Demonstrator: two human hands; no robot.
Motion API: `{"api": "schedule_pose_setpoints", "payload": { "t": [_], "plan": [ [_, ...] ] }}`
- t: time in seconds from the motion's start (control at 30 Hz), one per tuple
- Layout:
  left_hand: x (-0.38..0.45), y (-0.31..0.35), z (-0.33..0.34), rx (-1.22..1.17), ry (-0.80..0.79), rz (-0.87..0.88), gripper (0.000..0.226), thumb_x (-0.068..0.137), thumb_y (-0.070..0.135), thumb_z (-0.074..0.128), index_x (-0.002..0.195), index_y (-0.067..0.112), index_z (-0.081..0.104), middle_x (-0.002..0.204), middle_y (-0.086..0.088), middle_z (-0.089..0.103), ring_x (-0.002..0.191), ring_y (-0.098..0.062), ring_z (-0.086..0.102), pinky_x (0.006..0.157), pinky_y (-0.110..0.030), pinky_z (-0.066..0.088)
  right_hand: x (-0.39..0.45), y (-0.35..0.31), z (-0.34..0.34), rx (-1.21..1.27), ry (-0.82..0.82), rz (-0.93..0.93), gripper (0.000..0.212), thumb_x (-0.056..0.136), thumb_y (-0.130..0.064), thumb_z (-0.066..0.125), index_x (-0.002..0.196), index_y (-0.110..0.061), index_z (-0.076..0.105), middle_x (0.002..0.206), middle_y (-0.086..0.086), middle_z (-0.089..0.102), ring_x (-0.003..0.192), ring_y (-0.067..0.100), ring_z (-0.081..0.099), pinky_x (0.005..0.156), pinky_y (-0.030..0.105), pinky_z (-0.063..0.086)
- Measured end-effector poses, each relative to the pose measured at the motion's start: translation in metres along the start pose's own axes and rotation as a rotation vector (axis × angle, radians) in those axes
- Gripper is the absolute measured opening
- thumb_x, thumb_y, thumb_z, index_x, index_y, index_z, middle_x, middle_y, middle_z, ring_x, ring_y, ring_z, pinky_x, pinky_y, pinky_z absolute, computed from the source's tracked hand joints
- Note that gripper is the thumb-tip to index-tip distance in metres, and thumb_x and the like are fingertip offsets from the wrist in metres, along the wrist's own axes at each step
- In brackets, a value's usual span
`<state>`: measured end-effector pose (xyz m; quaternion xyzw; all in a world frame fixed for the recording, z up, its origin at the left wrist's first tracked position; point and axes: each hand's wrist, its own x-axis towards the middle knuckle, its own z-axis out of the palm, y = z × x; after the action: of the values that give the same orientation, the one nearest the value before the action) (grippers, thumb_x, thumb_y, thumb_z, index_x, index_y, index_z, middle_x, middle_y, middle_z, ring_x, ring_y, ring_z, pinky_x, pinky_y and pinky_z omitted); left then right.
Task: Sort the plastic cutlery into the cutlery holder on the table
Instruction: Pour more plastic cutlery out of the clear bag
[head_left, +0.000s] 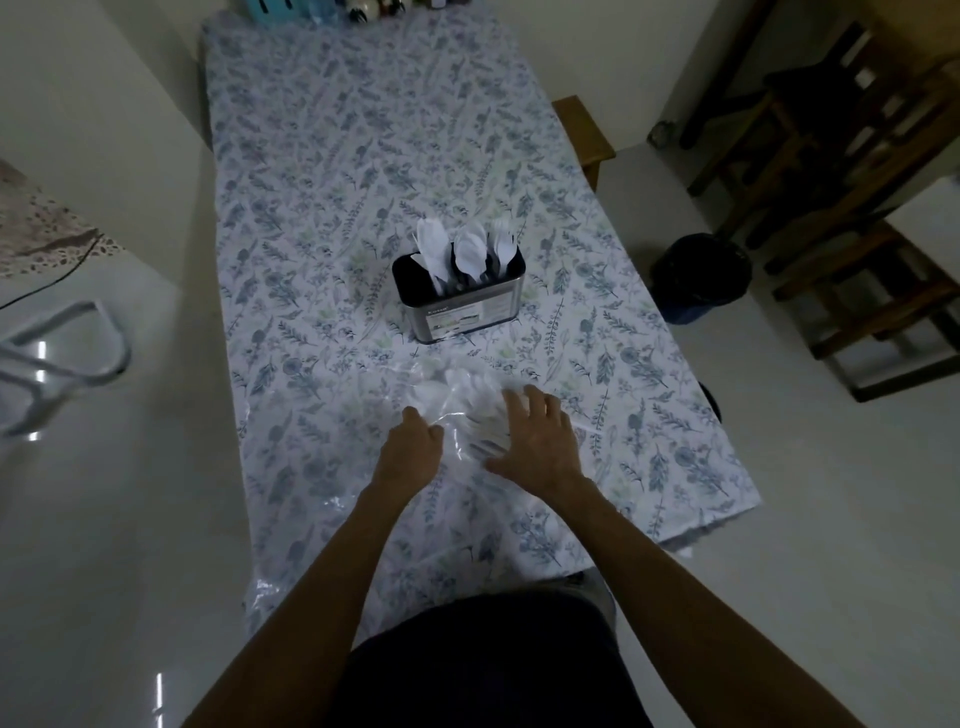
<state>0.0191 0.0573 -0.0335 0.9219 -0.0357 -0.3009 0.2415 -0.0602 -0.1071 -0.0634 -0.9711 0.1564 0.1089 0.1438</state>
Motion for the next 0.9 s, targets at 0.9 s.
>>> {"api": "schedule_pose_setpoints", "payload": {
  "t": [0.9],
  "plan": [
    [-0.007,-0.009,-0.007,-0.031,-0.030,-0.012,0.023,0.106,0.024,0.043,0.109,0.002,0.048,0.094,-0.015,0.060,0.081,-0.025,0.056,0.068,-0.034,0.038,0.015,-0.024,0.018,-0.152,-0.172,-0.041,0.096,0.083,-0.054,0.065,0.153,-0.017,0.011,0.131,0.021,0.039,0.112,0.037,0.047,0.094,0.044,0.047]
  ]
}}
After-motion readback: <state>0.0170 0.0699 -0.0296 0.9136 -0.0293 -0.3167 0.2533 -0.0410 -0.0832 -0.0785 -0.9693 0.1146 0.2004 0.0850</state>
